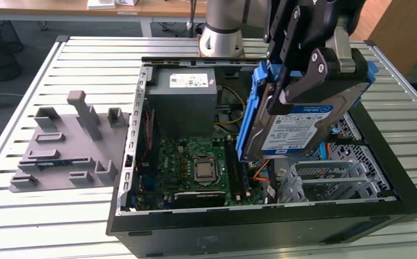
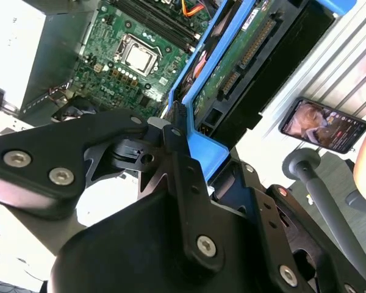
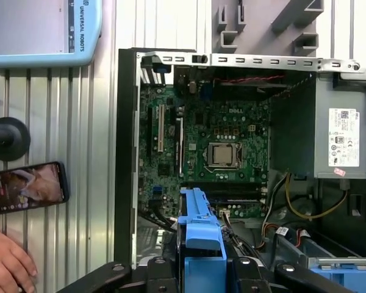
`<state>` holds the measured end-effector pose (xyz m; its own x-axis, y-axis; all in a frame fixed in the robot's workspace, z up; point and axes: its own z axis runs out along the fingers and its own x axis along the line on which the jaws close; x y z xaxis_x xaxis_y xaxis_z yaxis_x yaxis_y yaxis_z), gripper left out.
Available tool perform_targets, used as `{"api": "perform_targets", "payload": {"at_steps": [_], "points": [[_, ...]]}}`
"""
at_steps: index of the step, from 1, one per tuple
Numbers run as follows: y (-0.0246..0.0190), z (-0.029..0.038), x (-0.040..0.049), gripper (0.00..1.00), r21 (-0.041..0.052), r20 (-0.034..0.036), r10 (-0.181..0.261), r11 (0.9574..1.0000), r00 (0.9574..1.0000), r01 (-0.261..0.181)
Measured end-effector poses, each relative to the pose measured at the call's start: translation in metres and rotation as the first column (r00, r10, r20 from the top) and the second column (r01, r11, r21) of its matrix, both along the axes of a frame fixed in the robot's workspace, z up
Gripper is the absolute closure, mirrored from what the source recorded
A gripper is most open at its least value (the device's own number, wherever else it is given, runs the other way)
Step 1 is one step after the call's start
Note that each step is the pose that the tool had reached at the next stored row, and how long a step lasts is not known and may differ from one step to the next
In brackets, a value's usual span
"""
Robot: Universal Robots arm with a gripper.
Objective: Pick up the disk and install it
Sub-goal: 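Insert the disk into the insertion slot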
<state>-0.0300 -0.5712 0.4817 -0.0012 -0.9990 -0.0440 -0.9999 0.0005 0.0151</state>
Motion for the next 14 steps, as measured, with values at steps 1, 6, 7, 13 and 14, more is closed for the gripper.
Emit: {"api": "perform_targets", "payload": {"at_steps": [1,6,7,13,14], "points": [[-0.0008,-0.0006,0.0012,0.64,0.0001,0.0,0.0,1.0,1.0,0.0],[-0.0031,-0.0036,0.0117,0.64,0.0,-0.0002,0.0,1.0,1.0,0.0],[-0.0033,-0.0042,0.0141,0.64,-0.0001,-0.0003,0.0,1.0,1.0,0.0],[-0.0035,-0.0053,0.0211,0.64,-0.0002,-0.0005,0.0,1.0,1.0,0.0],[-0.0035,-0.0053,0.0212,0.64,-0.0001,-0.0005,0.0,1.0,1.0,0.0]]}}
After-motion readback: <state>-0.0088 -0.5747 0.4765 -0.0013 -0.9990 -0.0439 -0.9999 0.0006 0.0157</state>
